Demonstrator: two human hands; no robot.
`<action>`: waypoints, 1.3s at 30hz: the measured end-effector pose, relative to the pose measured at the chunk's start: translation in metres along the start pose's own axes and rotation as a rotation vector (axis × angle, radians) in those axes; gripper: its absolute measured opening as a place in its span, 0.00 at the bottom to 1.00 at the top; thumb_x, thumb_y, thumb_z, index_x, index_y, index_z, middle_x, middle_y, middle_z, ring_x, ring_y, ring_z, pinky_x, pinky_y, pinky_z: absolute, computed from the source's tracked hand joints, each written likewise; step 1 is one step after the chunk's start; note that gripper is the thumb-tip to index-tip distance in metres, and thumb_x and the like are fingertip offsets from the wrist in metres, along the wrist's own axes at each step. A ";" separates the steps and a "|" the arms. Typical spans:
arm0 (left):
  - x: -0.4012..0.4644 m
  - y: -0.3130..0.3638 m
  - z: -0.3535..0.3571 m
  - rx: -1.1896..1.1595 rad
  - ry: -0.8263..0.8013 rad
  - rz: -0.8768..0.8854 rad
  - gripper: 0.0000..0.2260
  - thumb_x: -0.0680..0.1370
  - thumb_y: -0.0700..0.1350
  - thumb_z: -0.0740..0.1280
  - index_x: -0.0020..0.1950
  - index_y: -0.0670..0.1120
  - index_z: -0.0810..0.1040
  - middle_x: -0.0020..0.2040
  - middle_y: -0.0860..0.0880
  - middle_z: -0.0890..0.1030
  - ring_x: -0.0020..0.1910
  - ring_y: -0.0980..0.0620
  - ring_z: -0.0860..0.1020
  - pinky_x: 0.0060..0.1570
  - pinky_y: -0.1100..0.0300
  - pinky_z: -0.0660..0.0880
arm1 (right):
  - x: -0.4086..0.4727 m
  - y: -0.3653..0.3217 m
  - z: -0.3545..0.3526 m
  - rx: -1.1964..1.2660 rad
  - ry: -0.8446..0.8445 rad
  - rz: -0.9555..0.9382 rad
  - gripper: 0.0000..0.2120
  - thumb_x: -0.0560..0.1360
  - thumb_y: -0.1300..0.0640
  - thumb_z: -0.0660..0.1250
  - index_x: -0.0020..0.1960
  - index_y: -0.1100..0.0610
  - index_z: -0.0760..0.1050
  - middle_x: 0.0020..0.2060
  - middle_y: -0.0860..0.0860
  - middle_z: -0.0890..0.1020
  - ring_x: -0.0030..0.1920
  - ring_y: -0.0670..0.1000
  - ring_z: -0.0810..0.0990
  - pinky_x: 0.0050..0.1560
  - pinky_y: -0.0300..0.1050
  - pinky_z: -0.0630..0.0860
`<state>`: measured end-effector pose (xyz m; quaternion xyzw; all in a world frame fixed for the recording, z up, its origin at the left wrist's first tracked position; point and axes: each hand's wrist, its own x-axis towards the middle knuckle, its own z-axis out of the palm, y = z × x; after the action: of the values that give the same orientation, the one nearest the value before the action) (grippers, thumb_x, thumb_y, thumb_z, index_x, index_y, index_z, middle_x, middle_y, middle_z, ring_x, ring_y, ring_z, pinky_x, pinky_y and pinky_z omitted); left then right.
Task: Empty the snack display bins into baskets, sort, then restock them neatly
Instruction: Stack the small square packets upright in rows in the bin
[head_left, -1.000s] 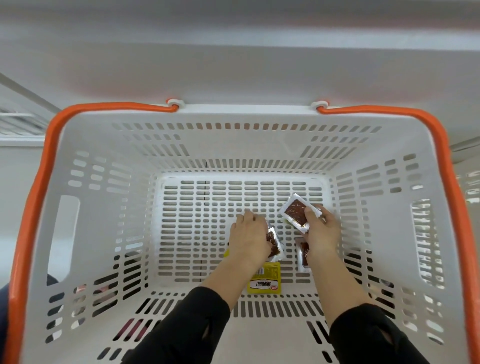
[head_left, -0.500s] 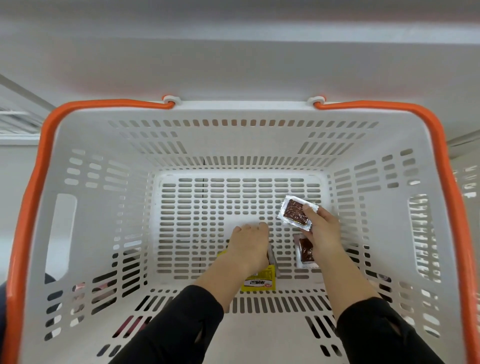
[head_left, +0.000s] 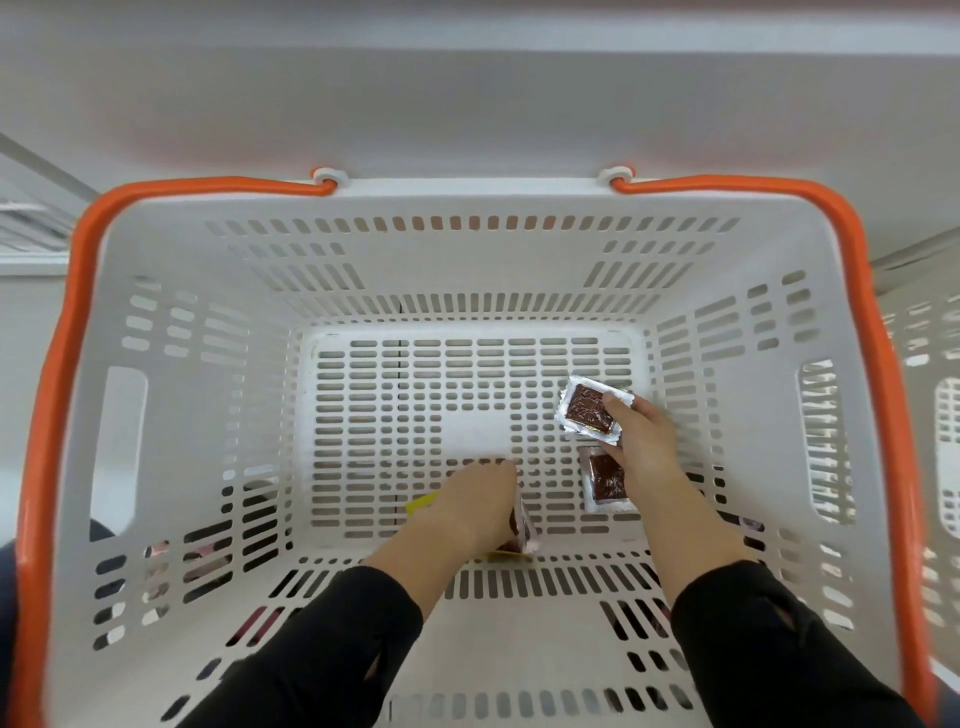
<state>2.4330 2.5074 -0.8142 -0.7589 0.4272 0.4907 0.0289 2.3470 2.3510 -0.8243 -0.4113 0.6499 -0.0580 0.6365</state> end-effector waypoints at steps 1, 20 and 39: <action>-0.002 0.000 0.001 -0.011 0.010 0.009 0.20 0.76 0.47 0.70 0.65 0.43 0.69 0.61 0.45 0.73 0.60 0.46 0.72 0.57 0.55 0.70 | -0.001 0.000 -0.001 0.001 -0.004 0.007 0.04 0.78 0.59 0.66 0.45 0.55 0.77 0.46 0.56 0.81 0.45 0.56 0.79 0.46 0.51 0.79; 0.002 -0.016 -0.043 -1.488 0.246 -0.335 0.18 0.73 0.40 0.74 0.61 0.43 0.74 0.58 0.45 0.80 0.58 0.45 0.77 0.62 0.48 0.72 | -0.029 -0.021 0.002 -0.816 -0.122 -0.218 0.16 0.80 0.52 0.60 0.65 0.56 0.75 0.62 0.55 0.78 0.58 0.55 0.77 0.59 0.46 0.71; -0.041 -0.054 -0.008 -0.371 -0.021 -0.495 0.12 0.75 0.42 0.71 0.55 0.41 0.72 0.37 0.48 0.75 0.36 0.53 0.76 0.25 0.65 0.64 | -0.038 0.038 -0.017 -1.726 -0.024 -0.501 0.29 0.75 0.52 0.69 0.70 0.58 0.60 0.65 0.56 0.69 0.62 0.55 0.73 0.56 0.45 0.72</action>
<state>2.4687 2.5631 -0.7988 -0.8271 0.1320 0.5462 0.0130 2.3096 2.3912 -0.8144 -0.8767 0.3518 0.3179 0.0813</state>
